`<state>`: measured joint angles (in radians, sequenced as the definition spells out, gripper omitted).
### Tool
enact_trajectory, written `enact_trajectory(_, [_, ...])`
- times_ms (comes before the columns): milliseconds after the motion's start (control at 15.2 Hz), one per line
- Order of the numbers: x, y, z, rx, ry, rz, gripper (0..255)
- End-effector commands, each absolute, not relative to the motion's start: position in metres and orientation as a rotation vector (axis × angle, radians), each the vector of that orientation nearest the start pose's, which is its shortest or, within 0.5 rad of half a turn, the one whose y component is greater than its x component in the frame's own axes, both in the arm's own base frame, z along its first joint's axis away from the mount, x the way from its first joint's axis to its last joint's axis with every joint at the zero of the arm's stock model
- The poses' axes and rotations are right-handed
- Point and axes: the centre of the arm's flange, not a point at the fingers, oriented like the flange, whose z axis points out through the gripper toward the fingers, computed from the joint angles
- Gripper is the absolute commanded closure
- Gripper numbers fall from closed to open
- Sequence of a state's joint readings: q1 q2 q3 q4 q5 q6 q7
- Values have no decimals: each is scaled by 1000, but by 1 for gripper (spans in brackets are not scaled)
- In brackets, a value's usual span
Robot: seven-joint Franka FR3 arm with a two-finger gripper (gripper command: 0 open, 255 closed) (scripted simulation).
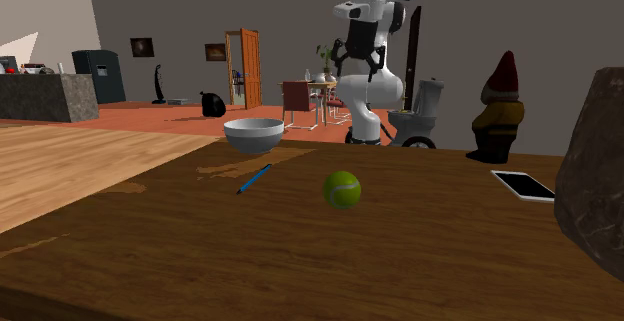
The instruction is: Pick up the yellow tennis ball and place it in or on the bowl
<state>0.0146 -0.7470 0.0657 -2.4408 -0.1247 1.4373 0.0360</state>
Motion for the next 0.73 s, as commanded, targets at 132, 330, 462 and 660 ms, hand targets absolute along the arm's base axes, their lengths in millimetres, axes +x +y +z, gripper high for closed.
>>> enact_trajectory(132, [320, 18, 522, -3295, -19, 421, 0])
enact_trajectory(330, [358, 25, 509, -3293, 2, 433, 0])
enact_trajectory(462, [383, 29, 500, -3291, 16, 441, 0])
enact_trajectory(660, [421, 36, 486, -3288, 38, 453, 0])
